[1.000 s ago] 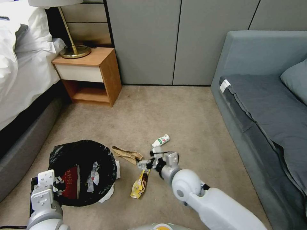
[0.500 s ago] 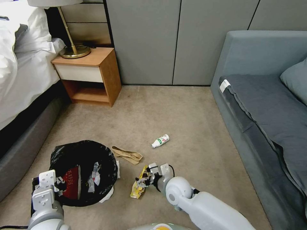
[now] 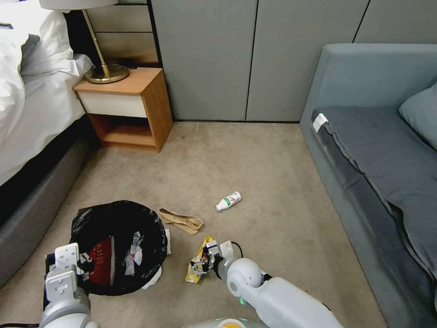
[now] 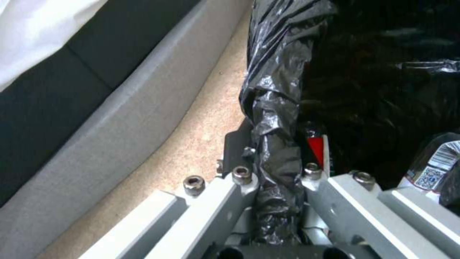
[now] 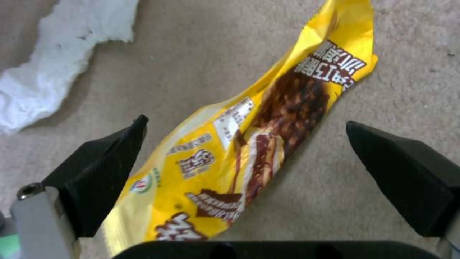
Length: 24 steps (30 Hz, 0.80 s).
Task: Pick up the trash bin, then pick up the garbage from the floor and place it into the trash bin.
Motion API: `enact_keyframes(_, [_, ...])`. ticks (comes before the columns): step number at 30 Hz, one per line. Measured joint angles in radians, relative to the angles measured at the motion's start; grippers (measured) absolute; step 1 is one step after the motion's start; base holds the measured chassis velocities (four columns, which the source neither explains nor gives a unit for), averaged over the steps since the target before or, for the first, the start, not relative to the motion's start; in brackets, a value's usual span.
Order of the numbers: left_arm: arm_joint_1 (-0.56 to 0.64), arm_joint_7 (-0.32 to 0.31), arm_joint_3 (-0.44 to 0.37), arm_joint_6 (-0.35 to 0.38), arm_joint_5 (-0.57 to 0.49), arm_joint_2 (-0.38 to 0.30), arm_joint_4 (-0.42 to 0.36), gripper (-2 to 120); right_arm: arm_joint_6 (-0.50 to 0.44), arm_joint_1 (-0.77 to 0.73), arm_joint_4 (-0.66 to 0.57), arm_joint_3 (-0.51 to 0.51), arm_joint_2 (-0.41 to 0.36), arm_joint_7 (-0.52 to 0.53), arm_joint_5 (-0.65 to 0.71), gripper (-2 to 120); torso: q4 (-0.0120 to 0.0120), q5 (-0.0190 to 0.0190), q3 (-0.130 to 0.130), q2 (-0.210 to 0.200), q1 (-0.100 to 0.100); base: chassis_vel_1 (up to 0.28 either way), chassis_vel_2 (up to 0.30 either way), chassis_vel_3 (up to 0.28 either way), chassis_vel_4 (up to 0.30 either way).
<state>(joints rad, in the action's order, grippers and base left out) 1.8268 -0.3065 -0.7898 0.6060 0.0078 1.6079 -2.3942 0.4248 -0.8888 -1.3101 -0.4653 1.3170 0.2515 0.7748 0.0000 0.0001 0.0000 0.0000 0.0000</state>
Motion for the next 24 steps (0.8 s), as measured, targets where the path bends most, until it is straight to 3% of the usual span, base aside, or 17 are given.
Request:
enact_keyframes(7, [0.001,0.000,0.002,-0.001,0.003,0.000,0.002,1,-0.022,0.008,0.052,0.010,0.019,-0.051,-0.046,99,0.0000,-0.0002,0.000,0.000,0.000,0.000,0.000,0.000,0.000])
enact_keyframes(11, [0.002,0.000,0.004,-0.002,0.005,0.000,0.002,1,-0.030,0.008,0.075,0.014,0.028,-0.058,-0.063,86,0.0000,-0.0002,0.000,0.000,0.000,0.000,0.000,0.000,0.000])
enact_keyframes(13, [0.002,0.000,0.004,-0.002,0.005,0.000,0.002,1,-0.032,0.008,0.077,0.015,0.029,-0.059,-0.064,86,0.0000,-0.0002,0.000,0.000,0.000,0.000,0.000,0.000,0.000])
enact_keyframes(14, [0.004,0.000,0.005,-0.002,0.005,0.000,0.002,1,-0.040,0.008,0.093,0.021,0.034,-0.068,-0.071,75,0.0000,-0.0002,0.000,0.000,0.000,0.000,0.000,0.000,0.000])
enact_keyframes(24, [0.009,0.000,0.006,-0.004,0.009,0.000,0.002,1,-0.067,0.018,0.175,0.036,0.060,-0.098,-0.097,39,-0.0002,-0.0003,0.000,0.000,0.000,0.000,0.000,0.000,0.000])
